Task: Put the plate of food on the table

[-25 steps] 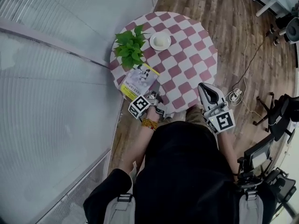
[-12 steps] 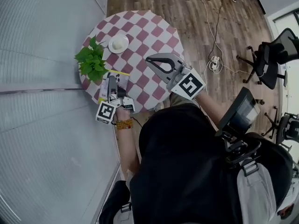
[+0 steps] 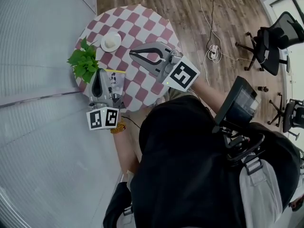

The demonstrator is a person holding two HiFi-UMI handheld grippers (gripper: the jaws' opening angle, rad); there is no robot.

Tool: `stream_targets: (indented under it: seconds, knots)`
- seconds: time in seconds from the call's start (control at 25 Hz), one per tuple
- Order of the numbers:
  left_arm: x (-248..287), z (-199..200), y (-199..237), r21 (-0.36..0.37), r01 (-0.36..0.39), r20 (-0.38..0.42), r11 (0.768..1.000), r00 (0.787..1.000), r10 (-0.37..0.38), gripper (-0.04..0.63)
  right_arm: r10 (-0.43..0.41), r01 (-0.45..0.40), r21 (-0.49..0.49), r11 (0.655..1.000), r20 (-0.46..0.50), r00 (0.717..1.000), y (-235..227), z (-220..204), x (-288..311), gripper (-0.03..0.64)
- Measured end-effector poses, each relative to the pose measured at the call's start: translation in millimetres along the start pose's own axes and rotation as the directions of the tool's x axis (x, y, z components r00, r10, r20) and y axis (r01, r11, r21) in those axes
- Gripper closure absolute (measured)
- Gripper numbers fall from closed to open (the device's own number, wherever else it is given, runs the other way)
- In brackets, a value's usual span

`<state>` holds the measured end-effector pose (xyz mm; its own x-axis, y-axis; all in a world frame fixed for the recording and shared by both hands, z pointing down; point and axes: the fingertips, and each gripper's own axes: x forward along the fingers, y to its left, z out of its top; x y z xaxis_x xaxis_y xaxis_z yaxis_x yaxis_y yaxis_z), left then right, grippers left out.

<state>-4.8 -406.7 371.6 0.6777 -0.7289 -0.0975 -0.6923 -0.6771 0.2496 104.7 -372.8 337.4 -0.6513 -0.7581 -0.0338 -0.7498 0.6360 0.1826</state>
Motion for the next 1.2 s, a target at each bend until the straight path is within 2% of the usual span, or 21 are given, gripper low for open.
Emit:
stream_targets:
  seconds: [0.16, 0.52, 0.68, 0.88, 1.2]
  knots:
    - [1, -7, -13, 0.079, 0.034, -0.022, 0.996, 0.999, -0.033, 0.575, 0.005, -0.005, 0.013, 1.0, -0.011, 1.0, 3, -11, -1, 0.604]
    - [-5, -28, -24, 0.125, 0.066, -0.094, 0.99, 0.994, -0.054, 0.575, 0.025, -0.022, 0.086, 0.996, -0.037, 0.999, 16, -33, 3, 0.604]
    - [-7, -39, -32, 0.125, 0.106, -0.098, 0.986, 0.991, -0.094, 0.575, 0.052, -0.043, 0.147, 0.988, -0.057, 0.997, 25, -46, 5, 0.604]
    - [-11, -66, -44, 0.118, 0.153, -0.135, 0.981, 0.981, -0.136, 0.575, 0.054, -0.043, 0.169, 0.985, -0.063, 0.997, 32, -61, 0, 0.604]
    - [-23, -102, -36, 0.081, 0.131, -0.183, 0.988, 0.976, -0.115, 0.575, 0.071, -0.042, 0.219, 0.975, -0.128, 0.989, 47, -92, -7, 0.604]
